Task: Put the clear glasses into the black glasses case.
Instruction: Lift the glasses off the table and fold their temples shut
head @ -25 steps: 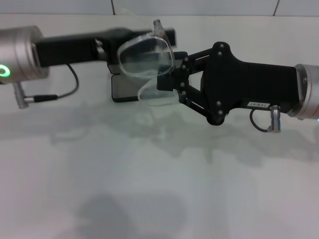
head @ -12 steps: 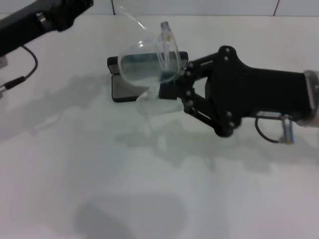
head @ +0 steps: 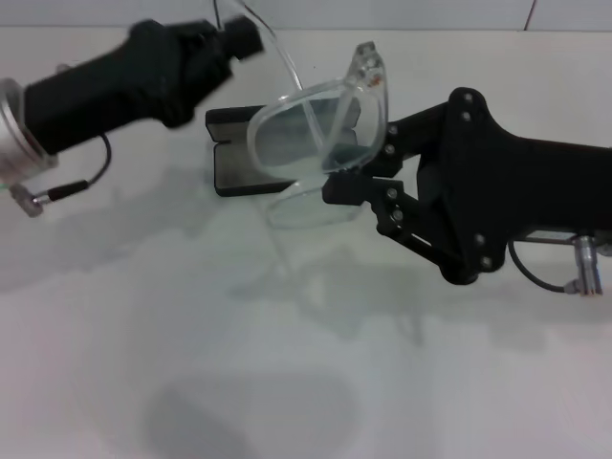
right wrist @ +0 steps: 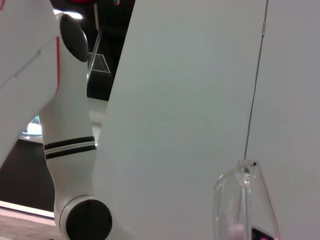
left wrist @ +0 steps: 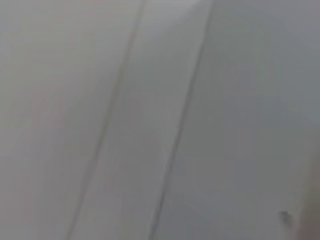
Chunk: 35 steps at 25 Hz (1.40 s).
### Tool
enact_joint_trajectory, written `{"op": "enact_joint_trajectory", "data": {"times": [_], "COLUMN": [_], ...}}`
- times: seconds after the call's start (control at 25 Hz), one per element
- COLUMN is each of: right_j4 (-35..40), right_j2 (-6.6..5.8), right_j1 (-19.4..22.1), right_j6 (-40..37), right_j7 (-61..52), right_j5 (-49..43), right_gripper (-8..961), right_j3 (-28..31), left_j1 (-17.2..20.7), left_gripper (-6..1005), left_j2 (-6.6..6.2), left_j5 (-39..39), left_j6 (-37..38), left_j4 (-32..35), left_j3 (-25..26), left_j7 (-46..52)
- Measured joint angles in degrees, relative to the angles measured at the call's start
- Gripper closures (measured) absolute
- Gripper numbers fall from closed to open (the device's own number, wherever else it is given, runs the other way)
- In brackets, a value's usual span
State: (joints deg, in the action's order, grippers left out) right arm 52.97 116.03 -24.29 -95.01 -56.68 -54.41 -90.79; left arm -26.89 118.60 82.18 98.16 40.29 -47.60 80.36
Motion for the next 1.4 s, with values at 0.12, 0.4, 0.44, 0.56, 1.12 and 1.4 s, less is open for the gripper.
{"op": "enact_joint_trajectory", "data": {"times": [0.12,0.4,0.44,0.56,1.12,1.4], "right_j4": [-1.26,-2.34,-2.50,-2.72,-4.81,-4.82], "right_j2": [-0.02,-0.02,-0.02,0.04,-0.20,-0.15], "right_j1": [-0.79,-2.29,-2.50,-2.83,-4.02,-4.60], "right_j6": [-0.14,-0.42,-0.59,-0.47,2.27,4.93], "right_j7": [0.00,-0.04,-0.04,0.00,-0.37,-0.56], "right_j5": [0.01,-0.42,-0.43,-0.48,-0.81,-0.59], "right_gripper": [884,884,884,884,883,883], "right_j3": [-0.04,-0.93,-1.16,-1.65,-1.27,-1.40], "left_j1": [-0.25,-0.76,-0.72,-0.67,-1.34,-1.67], "left_gripper": [949,949,949,949,950,949], "left_j2": [-0.16,-0.14,-0.06,0.07,0.79,0.84], "left_j5": [-0.15,-0.47,-0.47,-0.52,-2.08,-2.89], "left_j6": [1.83,3.53,3.44,3.50,8.33,8.44], "left_j4": [0.10,0.17,0.16,0.11,0.15,0.15], "left_j3": [-1.19,-1.39,-1.37,-1.45,-2.63,-3.78], "left_j7": [-1.18,-2.79,-2.99,-2.95,-1.60,-0.35]}}
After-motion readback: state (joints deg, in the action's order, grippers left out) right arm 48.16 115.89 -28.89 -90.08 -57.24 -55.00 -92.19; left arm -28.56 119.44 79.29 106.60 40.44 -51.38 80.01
